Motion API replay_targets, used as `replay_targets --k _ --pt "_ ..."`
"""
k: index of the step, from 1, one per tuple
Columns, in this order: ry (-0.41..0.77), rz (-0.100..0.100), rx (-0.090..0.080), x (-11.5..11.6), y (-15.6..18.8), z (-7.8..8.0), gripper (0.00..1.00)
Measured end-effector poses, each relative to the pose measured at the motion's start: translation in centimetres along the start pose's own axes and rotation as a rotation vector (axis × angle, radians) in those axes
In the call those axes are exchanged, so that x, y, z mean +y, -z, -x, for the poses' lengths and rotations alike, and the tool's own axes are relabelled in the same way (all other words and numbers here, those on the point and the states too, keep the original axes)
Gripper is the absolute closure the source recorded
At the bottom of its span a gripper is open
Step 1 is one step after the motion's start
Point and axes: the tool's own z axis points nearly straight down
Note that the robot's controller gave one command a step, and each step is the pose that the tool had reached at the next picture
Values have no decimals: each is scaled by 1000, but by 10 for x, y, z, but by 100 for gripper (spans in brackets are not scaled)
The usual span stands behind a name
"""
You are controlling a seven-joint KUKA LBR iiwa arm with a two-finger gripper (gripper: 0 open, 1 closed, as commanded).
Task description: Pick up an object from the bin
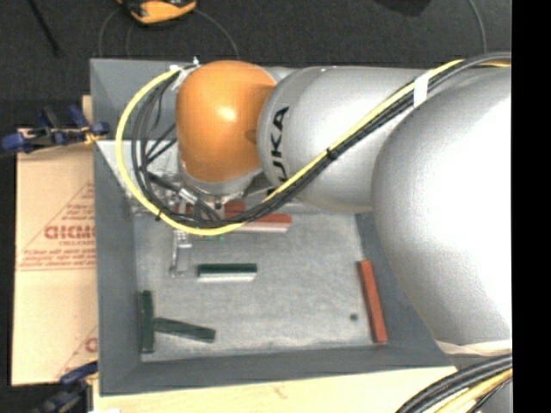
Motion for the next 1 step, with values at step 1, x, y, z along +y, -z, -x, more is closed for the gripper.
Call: replay_targets --k 1 --pt "-4 2 -8 -1 5 2 0"
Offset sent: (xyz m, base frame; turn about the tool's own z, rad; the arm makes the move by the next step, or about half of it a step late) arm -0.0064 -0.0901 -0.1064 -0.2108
